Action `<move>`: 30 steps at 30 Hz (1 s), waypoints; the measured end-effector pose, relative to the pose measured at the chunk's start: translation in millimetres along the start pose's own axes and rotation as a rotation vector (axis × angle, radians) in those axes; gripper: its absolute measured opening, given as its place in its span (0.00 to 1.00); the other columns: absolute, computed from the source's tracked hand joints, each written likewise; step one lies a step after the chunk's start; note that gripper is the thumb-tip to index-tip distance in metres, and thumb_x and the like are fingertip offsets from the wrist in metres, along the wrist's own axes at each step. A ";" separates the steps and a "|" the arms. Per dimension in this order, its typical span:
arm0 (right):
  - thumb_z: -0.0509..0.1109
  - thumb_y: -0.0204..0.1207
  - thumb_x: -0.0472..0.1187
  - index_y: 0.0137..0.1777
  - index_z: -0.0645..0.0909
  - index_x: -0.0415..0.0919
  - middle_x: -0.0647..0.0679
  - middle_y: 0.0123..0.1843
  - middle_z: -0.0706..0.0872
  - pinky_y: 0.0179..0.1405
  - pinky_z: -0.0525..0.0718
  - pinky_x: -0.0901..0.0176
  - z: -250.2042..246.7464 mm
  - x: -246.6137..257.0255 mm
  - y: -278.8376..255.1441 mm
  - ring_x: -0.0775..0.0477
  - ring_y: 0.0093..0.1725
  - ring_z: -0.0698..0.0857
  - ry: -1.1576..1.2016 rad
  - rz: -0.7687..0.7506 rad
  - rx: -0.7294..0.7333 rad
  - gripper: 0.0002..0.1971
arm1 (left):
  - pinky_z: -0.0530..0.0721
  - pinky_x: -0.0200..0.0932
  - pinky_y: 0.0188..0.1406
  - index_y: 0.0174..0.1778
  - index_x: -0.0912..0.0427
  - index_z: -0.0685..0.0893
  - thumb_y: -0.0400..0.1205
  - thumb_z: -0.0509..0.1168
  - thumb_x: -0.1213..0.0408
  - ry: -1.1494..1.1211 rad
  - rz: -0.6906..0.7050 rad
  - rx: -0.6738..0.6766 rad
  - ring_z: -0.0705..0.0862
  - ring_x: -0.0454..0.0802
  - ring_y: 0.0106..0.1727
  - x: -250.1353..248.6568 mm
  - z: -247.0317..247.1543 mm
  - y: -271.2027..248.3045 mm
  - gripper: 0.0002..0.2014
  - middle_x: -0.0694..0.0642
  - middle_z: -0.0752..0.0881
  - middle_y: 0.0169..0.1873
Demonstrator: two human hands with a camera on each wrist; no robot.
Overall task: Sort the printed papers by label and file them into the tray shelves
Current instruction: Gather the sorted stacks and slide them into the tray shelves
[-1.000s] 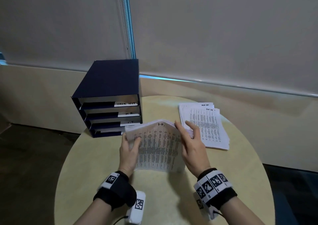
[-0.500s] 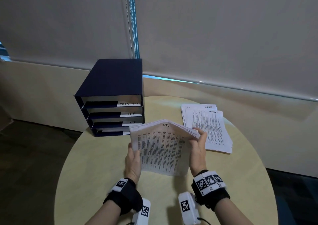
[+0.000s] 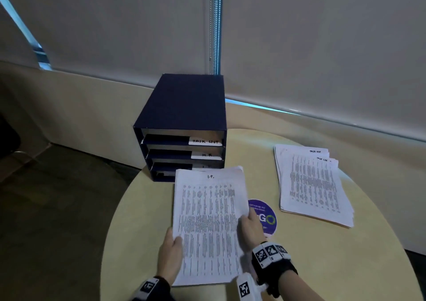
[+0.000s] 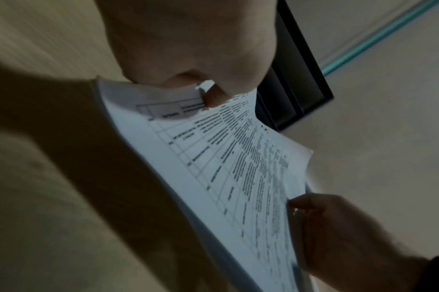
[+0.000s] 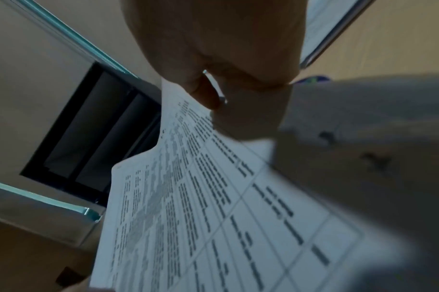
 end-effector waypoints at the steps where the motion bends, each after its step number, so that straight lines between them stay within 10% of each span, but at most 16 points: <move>1: 0.54 0.76 0.33 0.59 0.73 0.41 0.41 0.49 0.82 0.45 0.81 0.47 17.4 4.2 0.9 0.42 0.44 0.81 -0.014 0.015 0.055 0.14 | 0.76 0.42 0.46 0.74 0.60 0.71 0.87 0.51 0.69 -0.018 -0.008 -0.036 0.80 0.43 0.46 7.4 -15.0 6.8 0.19 0.51 0.84 0.59; 6: 0.52 0.80 0.31 0.56 0.70 0.35 0.41 0.51 0.79 0.33 0.70 0.60 69.6 34.8 22.0 0.51 0.42 0.76 -0.090 0.073 0.192 0.09 | 0.81 0.50 0.58 0.65 0.56 0.77 0.86 0.51 0.67 -0.035 -0.068 -0.093 0.83 0.56 0.54 17.2 -60.7 44.0 0.15 0.57 0.85 0.57; 12: 0.57 0.76 0.35 0.58 0.72 0.39 0.42 0.55 0.78 0.42 0.74 0.56 76.9 29.3 45.8 0.44 0.53 0.78 -0.087 0.172 0.211 0.11 | 0.84 0.52 0.56 0.67 0.53 0.77 0.86 0.51 0.64 0.034 -0.083 0.001 0.85 0.57 0.52 -1.0 -64.3 87.1 0.16 0.55 0.85 0.56; 15: 0.62 0.68 0.41 0.53 0.73 0.41 0.47 0.41 0.79 0.35 0.75 0.55 72.3 23.0 38.7 0.47 0.39 0.79 -0.071 0.163 0.284 0.13 | 0.87 0.57 0.52 0.63 0.51 0.78 0.86 0.50 0.64 0.053 -0.089 0.010 0.87 0.59 0.47 -15.3 -68.1 107.8 0.15 0.56 0.87 0.50; 21: 0.55 0.78 0.24 0.64 0.70 0.34 0.27 0.54 0.85 0.18 0.83 0.56 82.7 32.2 16.0 0.35 0.25 0.85 0.229 0.200 0.439 0.16 | 0.82 0.50 0.43 0.67 0.60 0.76 0.87 0.51 0.68 -0.088 -0.049 0.022 0.85 0.58 0.45 -60.1 -79.4 130.3 0.15 0.59 0.85 0.49; 26: 0.52 0.80 0.23 0.68 0.69 0.30 0.33 0.47 0.84 0.14 0.74 0.65 86.7 58.9 48.4 0.46 0.20 0.77 0.338 0.227 0.293 0.17 | 0.84 0.59 0.54 0.57 0.51 0.83 0.86 0.51 0.42 -0.542 -0.091 0.162 0.89 0.63 0.49 -65.7 -58.5 86.0 0.21 0.64 0.91 0.47; 30: 0.54 0.80 0.23 0.67 0.70 0.31 0.35 0.45 0.84 0.15 0.76 0.64 90.4 75.7 55.0 0.46 0.21 0.80 0.311 0.214 0.304 0.17 | 0.88 0.48 0.35 0.64 0.64 0.75 0.89 0.55 0.58 -0.520 -0.087 0.143 0.89 0.59 0.40 -65.6 -25.3 95.3 0.14 0.69 0.88 0.47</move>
Point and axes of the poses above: each hand's wrist, its own y-axis towards the middle knuckle, its own z-axis out of the palm, x = y × z, the point moved 9 cm from there along y, towards the middle knuckle
